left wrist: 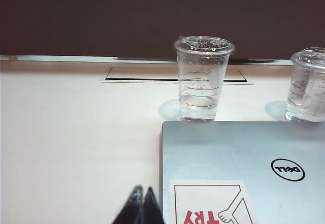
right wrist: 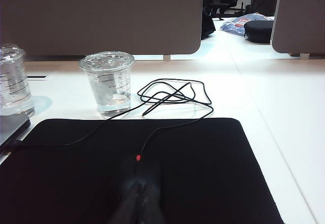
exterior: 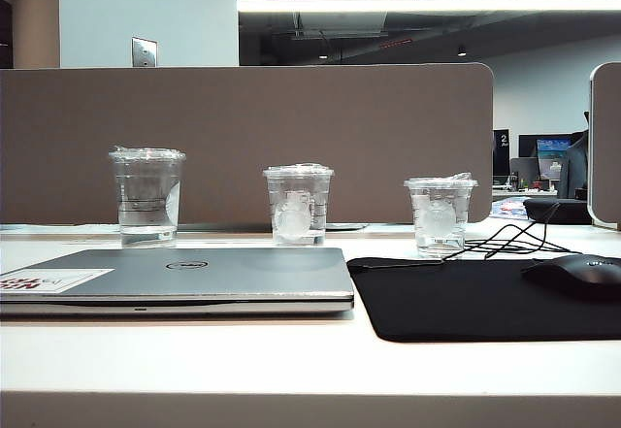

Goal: Pick up the coffee cup on the middle and place it on the right side of the laptop.

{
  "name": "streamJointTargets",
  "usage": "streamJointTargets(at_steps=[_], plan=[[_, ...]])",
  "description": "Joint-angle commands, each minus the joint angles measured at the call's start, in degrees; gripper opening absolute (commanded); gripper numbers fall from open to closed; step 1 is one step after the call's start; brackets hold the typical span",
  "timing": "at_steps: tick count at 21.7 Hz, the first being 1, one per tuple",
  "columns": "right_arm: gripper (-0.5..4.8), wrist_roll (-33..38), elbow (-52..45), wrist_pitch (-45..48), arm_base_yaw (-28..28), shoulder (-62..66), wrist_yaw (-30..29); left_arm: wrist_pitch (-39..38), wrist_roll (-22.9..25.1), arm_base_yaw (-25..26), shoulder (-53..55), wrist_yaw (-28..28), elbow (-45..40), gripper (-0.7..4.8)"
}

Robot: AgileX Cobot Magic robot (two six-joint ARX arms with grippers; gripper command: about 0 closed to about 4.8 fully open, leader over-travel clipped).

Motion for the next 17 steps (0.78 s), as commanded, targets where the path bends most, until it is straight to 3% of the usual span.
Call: streamJointTargets(at_steps=[1,8,13,17], plan=[[-0.01,0.2,-0.2,1.0,0.0,-0.1,0.0,0.5,-0.2,0.0,0.0,0.2,0.2,-0.05],[-0.01,0.3,-0.2,1.0,0.0,-0.1,-0.1,0.6,-0.2,0.0,0.0,0.2,0.5,-0.05],[-0.01,7.1,-0.2,1.5,0.0,-0.1,0.0,-2.3,-0.2,0.0,1.5,1.7,4.9,-0.05],[-0.01,16.0,-0.2,2.4,0.0,-0.1,-0.1,-2.8,-0.2,-0.5,17.3,10.0,14.7,-0.05]])
